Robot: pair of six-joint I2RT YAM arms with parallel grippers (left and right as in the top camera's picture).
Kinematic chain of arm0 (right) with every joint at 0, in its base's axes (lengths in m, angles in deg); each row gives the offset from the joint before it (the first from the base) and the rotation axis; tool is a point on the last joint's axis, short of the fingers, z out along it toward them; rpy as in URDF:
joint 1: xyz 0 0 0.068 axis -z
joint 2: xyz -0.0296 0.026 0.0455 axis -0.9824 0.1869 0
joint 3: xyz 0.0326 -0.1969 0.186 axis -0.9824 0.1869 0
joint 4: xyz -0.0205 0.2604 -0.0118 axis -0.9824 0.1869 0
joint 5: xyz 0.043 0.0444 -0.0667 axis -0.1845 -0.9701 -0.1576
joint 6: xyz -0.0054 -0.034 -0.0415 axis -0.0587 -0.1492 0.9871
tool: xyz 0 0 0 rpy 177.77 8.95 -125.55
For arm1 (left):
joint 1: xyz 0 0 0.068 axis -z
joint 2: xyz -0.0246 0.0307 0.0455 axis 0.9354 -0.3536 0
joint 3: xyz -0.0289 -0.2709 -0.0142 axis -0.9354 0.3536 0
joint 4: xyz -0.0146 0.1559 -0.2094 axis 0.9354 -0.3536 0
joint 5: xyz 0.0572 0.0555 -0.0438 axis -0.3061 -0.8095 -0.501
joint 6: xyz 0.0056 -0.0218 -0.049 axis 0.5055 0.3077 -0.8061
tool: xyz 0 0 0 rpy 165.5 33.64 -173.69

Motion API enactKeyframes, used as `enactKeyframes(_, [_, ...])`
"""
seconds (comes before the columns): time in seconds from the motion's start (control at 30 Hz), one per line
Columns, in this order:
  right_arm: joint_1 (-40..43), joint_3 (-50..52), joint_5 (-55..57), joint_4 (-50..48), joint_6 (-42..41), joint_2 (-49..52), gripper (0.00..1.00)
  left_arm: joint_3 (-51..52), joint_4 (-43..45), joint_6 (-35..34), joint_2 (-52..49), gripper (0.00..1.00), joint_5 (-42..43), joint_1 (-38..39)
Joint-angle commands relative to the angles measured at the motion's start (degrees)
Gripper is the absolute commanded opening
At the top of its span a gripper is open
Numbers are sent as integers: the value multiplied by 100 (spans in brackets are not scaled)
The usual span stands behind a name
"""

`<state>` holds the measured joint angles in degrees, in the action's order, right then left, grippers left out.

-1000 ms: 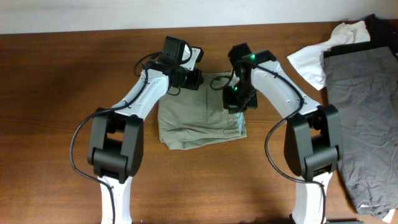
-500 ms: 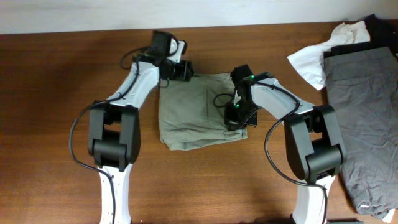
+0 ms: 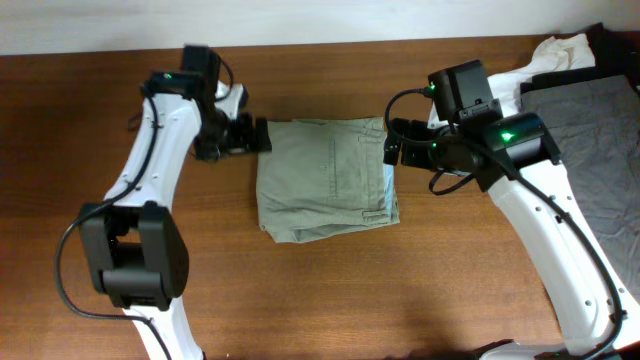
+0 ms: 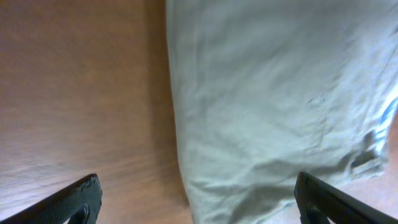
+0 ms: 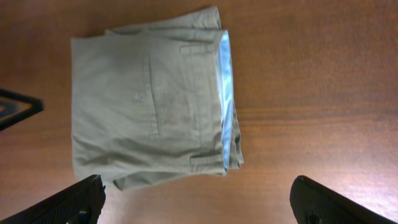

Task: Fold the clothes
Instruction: 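Grasp the pants bundle with the left gripper and carry it to the upper left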

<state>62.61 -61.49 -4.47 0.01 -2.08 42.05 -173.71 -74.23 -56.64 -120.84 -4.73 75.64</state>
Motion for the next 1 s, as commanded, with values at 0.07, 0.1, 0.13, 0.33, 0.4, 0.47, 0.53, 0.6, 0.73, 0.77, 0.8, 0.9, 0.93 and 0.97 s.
enactKeyframes(0.07, [24, 4, 90, 142, 122, -17, 99, 979, 772, 474, -68, 99, 568, -2])
enactKeyframes(0.1, [24, 4, 87, 151, 122, -17, 99, 1088, 944, 476, -107, 99, 566, -2])
enactKeyframes(0.13, [24, 4, 83, 153, 120, -17, 99, 1141, 1056, 472, -157, 99, 570, -2])
enactKeyframes(0.33, [20, 4, 2, 210, 120, -17, 99, 1163, 1272, 457, -868, 99, 918, -2])
enactKeyframes(0.4, [20, 4, 2, 221, 120, -15, 99, 1163, 1333, 457, -885, 99, 979, 2])
enactKeyframes(0.47, [20, 4, 2, 219, 118, -15, 99, 1165, 1377, 455, -887, 97, 1180, 4])
enactKeyframes(0.53, [20, 4, 0, 219, 118, -15, 99, 1163, 1464, 442, -887, 92, 1283, 4])
enactKeyframes(0.6, [20, 4, 0, 221, 118, -15, 99, 1165, 1587, 177, -887, 81, 1458, 4])
enactKeyframes(0.73, [20, 4, 0, 249, 118, -15, 99, 1163, 1709, 146, -887, 80, 1467, 168])
enactKeyframes(0.77, [20, 4, 0, 256, 118, -15, 99, 1165, 1738, 146, -887, 80, 1464, 219])
enactKeyframes(0.8, [20, 4, 0, 273, 118, -15, 99, 1165, 1790, 146, -887, 76, 1447, 284])
enactKeyframes(0.9, [20, 4, 0, 326, 118, -15, 99, 1163, 1980, -129, -887, 35, 1346, 313])
enactKeyframes(0.93, [20, 4, 2, 365, 120, -15, 99, 1163, 2090, -289, -887, 25, 1290, 297])
enactKeyframes(0.97, [20, 4, 2, 374, 120, -15, 99, 1163, 2173, -372, -887, 19, 1189, 275])
